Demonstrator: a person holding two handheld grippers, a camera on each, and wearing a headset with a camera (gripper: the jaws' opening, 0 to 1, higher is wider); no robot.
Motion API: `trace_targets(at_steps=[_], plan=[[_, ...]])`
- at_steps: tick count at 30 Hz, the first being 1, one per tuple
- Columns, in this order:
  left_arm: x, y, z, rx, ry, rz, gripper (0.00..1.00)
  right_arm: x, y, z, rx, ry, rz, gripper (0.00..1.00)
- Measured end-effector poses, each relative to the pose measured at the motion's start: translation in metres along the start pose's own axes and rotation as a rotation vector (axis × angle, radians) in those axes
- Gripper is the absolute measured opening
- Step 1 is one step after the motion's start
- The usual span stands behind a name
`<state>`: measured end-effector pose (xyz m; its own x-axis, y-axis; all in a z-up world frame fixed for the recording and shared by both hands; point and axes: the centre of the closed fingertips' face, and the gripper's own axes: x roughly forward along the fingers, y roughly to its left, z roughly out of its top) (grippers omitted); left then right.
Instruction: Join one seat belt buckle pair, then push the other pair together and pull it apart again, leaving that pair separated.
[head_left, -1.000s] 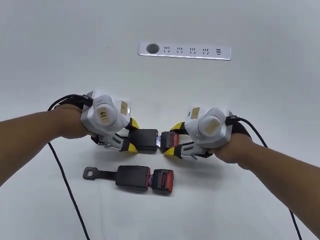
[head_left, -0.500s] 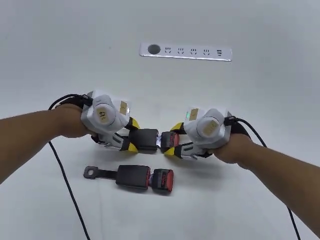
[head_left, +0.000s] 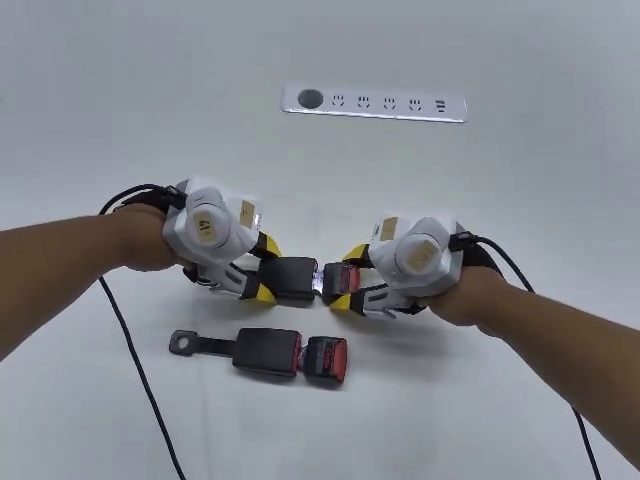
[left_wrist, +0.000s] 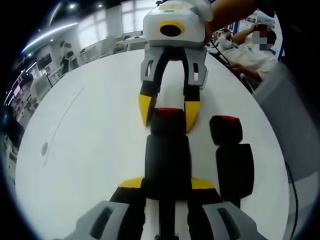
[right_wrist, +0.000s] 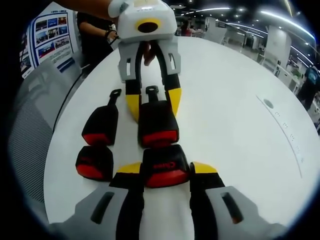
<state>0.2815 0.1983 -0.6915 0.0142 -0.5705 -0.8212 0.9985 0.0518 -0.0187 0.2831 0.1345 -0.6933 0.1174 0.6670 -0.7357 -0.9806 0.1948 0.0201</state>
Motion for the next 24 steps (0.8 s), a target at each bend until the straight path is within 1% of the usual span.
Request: trace_targets(at_steps=[3,4,12,16,18,23,24], plan=[[0.0,0.0,0.0,-0.011,-0.001,0.006,0.32,0.0,-0.001,-0.001,0.012,-0.013,-0.001,0.34],[0.0,0.0,0.0,-0.014,0.002,0.008,0.32,-0.002,0.0,-0.002,0.01,-0.014,0.0,0.34],[0.0,-0.001,0.001,-0.013,0.012,0.007,0.32,-0.012,-0.002,-0.01,0.001,-0.003,0.004,0.34],[0.0,-0.004,0.004,-0.011,0.015,0.006,0.32,-0.013,-0.003,-0.011,0.005,-0.014,0.007,0.34],[0.0,-0.003,0.003,-0.012,0.017,0.005,0.32,-0.014,-0.003,-0.012,0.002,-0.023,0.017,0.34],[0.0,-0.002,0.003,-0.019,0.02,0.007,0.33,-0.02,-0.005,-0.019,0.002,-0.025,0.021,0.34],[0.0,-0.002,0.003,-0.021,0.02,0.007,0.33,-0.023,-0.003,-0.021,0.003,-0.027,0.021,0.34]])
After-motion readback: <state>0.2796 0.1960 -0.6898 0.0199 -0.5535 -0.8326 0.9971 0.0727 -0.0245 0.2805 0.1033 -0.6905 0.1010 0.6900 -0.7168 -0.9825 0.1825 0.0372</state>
